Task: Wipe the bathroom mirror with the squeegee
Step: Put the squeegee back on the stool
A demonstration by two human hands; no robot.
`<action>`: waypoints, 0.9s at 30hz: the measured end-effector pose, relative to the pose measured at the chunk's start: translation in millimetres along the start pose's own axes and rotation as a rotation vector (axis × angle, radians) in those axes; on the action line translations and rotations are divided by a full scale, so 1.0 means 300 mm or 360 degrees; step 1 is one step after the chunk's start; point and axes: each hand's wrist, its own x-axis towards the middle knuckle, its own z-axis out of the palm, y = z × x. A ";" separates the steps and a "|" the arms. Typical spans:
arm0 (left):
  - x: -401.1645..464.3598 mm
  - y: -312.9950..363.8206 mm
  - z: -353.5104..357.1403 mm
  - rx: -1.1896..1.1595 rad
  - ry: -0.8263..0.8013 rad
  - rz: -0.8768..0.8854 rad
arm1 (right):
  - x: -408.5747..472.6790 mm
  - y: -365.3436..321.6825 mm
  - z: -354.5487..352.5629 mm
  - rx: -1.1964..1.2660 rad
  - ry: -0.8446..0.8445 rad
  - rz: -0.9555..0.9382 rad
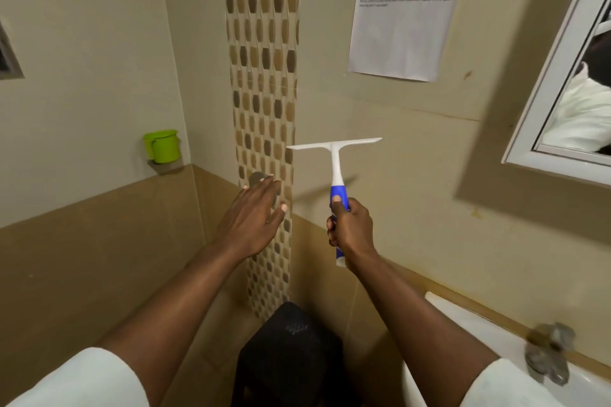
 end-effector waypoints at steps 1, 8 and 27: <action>0.008 -0.012 0.013 -0.0014 -0.0009 0.0012 | 0.008 0.011 0.011 -0.0001 0.0009 0.0016; 0.038 -0.057 0.120 -0.0084 -0.0089 0.0034 | 0.044 0.101 0.050 -0.0071 0.0052 0.0087; -0.013 -0.152 0.535 -0.0230 -0.0332 -0.0181 | 0.155 0.483 0.031 -0.0267 -0.0023 0.0395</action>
